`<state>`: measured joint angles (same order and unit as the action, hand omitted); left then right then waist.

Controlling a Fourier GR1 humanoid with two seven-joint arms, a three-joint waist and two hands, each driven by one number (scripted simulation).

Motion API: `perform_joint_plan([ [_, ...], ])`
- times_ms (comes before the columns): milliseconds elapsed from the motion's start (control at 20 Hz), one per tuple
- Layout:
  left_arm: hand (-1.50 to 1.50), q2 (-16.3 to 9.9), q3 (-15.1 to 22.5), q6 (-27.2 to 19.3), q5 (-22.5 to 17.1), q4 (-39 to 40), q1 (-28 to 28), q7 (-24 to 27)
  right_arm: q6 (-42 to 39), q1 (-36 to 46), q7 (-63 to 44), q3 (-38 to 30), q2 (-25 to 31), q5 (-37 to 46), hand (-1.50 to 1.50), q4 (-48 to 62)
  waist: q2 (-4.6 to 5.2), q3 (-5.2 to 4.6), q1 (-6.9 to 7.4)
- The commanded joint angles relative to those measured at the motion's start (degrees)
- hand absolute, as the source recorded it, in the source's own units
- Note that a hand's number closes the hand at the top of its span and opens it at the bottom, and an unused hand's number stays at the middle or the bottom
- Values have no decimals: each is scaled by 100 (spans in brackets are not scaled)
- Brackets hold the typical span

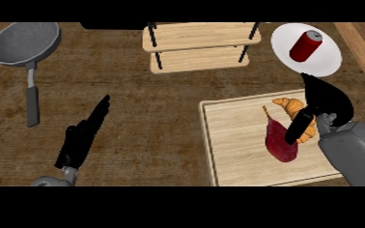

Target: Pick the croissant from the tray and place it in the tiered shelf

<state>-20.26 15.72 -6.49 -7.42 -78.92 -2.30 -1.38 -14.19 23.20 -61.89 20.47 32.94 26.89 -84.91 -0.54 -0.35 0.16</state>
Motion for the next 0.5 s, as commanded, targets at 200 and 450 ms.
perform_joint_plan([
  [200,0,250,-52,-81,176,94,173,51,-424,-155,-209,-176,2,227,-150,309,53,33,-6],
  [450,0,47,-365,299,37,241,-217,-87,-298,-202,-158,-3,-349,593,-150,542,57,34,-5],
])
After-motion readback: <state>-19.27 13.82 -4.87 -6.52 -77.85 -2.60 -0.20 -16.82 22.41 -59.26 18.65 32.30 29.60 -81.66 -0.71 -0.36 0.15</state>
